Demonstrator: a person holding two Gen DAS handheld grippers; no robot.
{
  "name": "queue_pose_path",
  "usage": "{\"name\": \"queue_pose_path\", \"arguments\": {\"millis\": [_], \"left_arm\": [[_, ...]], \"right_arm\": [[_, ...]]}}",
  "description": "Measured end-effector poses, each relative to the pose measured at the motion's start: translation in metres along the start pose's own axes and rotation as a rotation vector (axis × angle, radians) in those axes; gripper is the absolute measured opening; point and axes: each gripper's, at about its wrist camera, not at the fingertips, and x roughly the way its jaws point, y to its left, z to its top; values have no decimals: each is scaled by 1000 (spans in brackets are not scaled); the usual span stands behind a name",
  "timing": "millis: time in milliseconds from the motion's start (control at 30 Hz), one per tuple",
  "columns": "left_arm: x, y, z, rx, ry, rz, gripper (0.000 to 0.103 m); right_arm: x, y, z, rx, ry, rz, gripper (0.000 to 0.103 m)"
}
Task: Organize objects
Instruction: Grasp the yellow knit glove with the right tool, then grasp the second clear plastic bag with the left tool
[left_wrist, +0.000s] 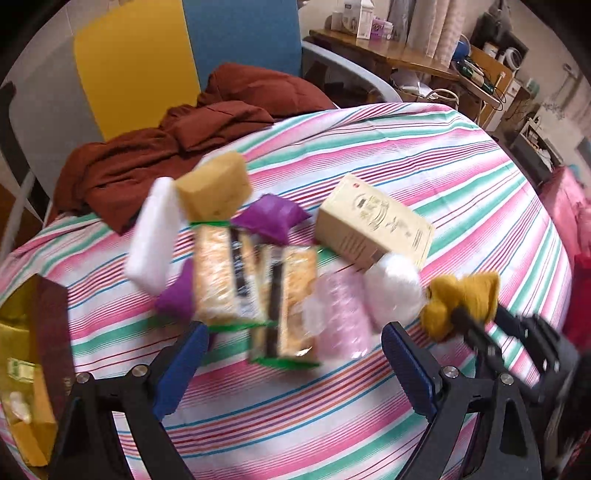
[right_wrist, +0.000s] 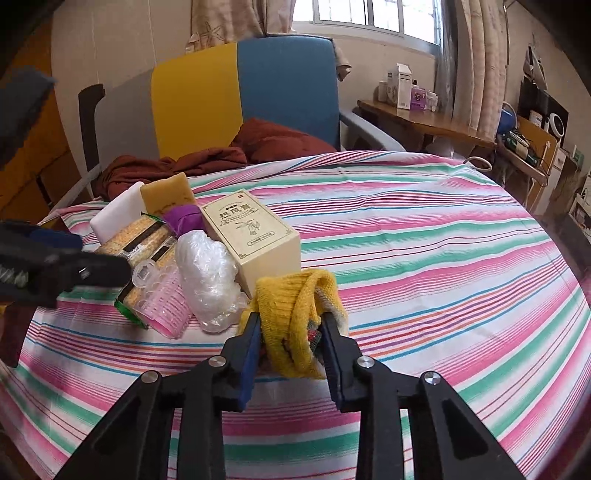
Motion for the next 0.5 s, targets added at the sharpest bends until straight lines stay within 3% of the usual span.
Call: {"name": "queue_pose_path", "arguments": {"millis": [233, 500], "left_arm": [[18, -28, 17, 72, 14, 78, 94], [24, -53, 25, 127, 13, 76, 93]], "right_arm": [[-18, -18, -9, 42, -24, -10, 31], [-29, -24, -14, 68, -49, 4, 31]]}}
